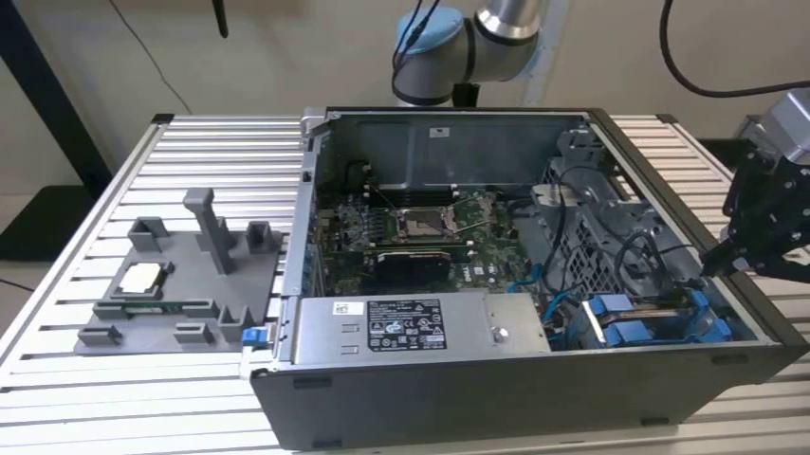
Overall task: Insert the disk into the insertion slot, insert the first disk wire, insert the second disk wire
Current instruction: 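Insert the second disk wire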
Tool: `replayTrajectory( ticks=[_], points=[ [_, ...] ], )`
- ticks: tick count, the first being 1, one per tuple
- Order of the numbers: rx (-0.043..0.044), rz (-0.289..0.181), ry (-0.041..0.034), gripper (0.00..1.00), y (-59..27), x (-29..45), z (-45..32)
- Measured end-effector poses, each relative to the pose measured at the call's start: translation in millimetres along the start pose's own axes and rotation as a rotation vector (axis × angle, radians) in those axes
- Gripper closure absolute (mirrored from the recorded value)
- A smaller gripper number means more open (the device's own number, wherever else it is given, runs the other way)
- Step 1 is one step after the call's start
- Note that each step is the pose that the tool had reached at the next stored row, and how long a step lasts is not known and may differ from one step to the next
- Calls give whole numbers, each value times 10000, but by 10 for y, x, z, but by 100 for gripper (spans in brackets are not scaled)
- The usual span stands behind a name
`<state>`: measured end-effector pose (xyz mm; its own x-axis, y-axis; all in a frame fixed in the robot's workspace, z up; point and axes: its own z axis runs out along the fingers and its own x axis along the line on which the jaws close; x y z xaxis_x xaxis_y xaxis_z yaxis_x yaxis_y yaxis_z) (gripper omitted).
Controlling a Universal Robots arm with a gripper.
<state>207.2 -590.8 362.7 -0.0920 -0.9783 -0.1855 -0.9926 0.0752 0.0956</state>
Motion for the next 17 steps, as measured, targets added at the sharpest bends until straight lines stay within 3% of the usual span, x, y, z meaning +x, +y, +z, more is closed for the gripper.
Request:
replayTrajectory(
  ticks=[9,12,17],
  points=[
    [-1,0,0,84,0,0,-1],
    [4,3,52,84,1,-1,-10],
    [6,4,68,84,19,-13,-76]
  ],
)
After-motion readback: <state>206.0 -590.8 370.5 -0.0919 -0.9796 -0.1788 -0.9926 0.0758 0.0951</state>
